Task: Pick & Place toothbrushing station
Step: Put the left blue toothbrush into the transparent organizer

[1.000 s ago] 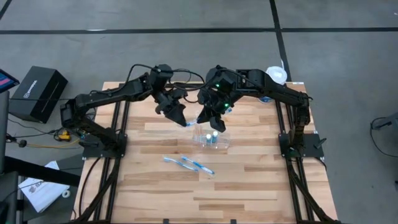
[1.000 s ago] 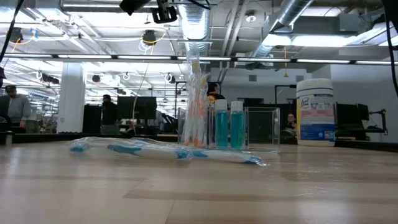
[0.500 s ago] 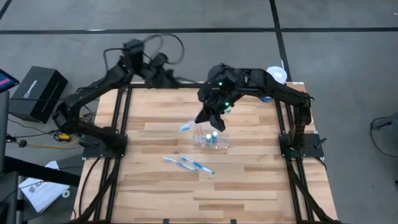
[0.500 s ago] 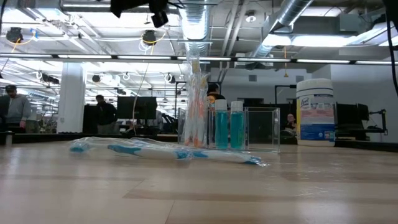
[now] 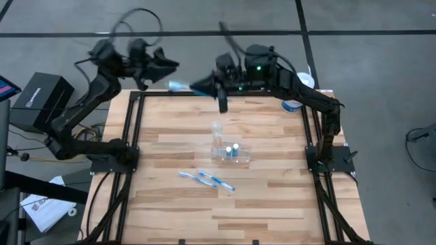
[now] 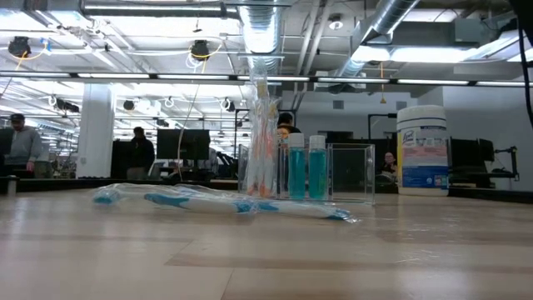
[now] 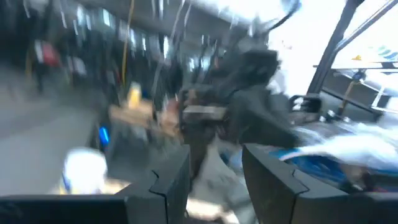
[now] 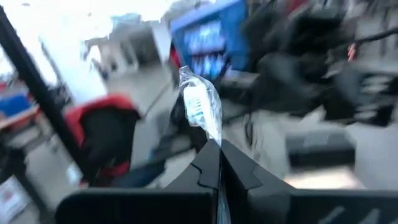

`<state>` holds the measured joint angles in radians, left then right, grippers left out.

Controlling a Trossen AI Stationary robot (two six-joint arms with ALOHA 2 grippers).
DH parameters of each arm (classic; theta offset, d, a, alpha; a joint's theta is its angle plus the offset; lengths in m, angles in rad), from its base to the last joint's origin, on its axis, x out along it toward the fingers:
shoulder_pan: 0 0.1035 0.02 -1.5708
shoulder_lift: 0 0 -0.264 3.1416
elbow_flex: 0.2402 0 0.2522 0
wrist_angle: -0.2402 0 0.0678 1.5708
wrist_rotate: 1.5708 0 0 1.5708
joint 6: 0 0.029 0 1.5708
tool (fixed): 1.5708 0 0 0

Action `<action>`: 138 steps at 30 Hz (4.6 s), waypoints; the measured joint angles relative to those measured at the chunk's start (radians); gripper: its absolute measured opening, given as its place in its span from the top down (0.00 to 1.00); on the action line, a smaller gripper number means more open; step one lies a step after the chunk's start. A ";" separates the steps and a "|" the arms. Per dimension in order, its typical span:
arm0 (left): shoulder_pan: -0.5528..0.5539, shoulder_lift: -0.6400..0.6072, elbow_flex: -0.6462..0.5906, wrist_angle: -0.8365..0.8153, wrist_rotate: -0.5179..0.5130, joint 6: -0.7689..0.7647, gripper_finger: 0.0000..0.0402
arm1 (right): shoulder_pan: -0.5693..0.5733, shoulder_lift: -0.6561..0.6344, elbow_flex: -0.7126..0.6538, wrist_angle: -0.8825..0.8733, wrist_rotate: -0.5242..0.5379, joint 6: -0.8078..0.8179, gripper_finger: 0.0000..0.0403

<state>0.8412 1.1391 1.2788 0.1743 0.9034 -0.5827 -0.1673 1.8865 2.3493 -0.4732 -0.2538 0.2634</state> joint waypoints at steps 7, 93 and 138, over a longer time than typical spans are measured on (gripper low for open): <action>-0.004 -0.048 0.000 0.244 -0.140 -0.052 0.66 | -0.024 0.000 0.000 0.269 0.126 -0.012 1.00; -0.333 0.038 0.004 0.514 -0.155 0.044 0.67 | 0.010 0.043 -0.249 0.710 -0.067 0.227 1.00; -0.190 0.034 0.004 0.494 -0.028 -0.053 0.97 | -0.083 -0.037 -0.244 0.723 -0.264 0.215 0.62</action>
<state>0.6508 1.1728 1.2831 0.6685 0.8754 -0.6359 -0.2502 1.8497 2.1058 0.2501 -0.5178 0.4786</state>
